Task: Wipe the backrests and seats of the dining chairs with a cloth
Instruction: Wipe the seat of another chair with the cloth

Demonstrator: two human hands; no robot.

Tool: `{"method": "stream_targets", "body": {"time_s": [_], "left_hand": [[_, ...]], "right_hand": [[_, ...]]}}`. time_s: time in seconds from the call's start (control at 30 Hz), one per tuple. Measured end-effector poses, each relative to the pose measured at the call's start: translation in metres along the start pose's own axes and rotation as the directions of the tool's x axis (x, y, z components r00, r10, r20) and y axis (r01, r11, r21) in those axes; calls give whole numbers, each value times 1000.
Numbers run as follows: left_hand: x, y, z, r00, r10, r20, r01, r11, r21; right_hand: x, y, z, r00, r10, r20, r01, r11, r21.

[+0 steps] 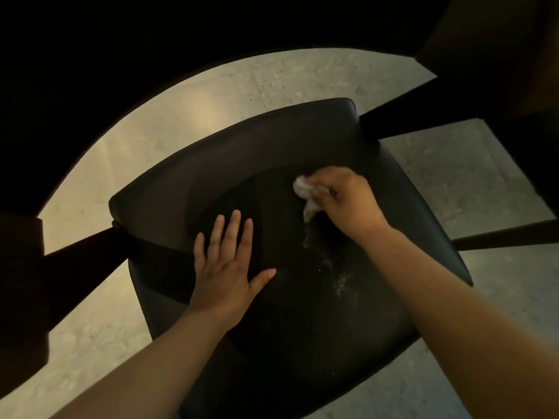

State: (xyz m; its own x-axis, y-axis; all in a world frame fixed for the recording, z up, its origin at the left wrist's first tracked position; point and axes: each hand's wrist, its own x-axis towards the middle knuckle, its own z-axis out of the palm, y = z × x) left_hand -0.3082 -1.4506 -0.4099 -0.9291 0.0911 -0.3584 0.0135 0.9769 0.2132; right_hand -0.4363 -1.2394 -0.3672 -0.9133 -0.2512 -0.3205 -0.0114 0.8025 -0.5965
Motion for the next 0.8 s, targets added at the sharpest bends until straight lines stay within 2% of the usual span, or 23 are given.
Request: {"method": "stream_targets", "body": {"time_s": [0.1,0.17,0.33,0.43,0.5,0.6,0.7,0.8], "left_hand": [[0,1,-2,1000,0,-5,0,1000,-8],[-1,3,-3,1000,-2,2,2,1000,-10],[0,2,-4,1000,-8,16,8,1000,-8],[0,3,-2,999,-17,31,17,1000,9],[1,2,-2,999,-17,30,17,1000,13],[0,2,-3,999,-15,39,15,1000,1],[-1,2,-8,998,-11,58,13,999,-30],[0,3,-15,999,-6,37,10,994,-105]], "right_hand": [[-52,9,-7,976,-94,194,94,996,7],[-67,12,-14,970,-132,206,128,991,33],[5,-15,-20,981,-159,-112,162,987,21],[61,-29,-10,986,-73,-152,81,996,46],[70,-28,1,995,-6,-97,8,1000,27],[35,-16,11,993,-113,-34,114,993,24],[-17,3,11,973,-177,149,182,983,-23],[-47,9,-4,954,-180,239,178,984,29]]}}
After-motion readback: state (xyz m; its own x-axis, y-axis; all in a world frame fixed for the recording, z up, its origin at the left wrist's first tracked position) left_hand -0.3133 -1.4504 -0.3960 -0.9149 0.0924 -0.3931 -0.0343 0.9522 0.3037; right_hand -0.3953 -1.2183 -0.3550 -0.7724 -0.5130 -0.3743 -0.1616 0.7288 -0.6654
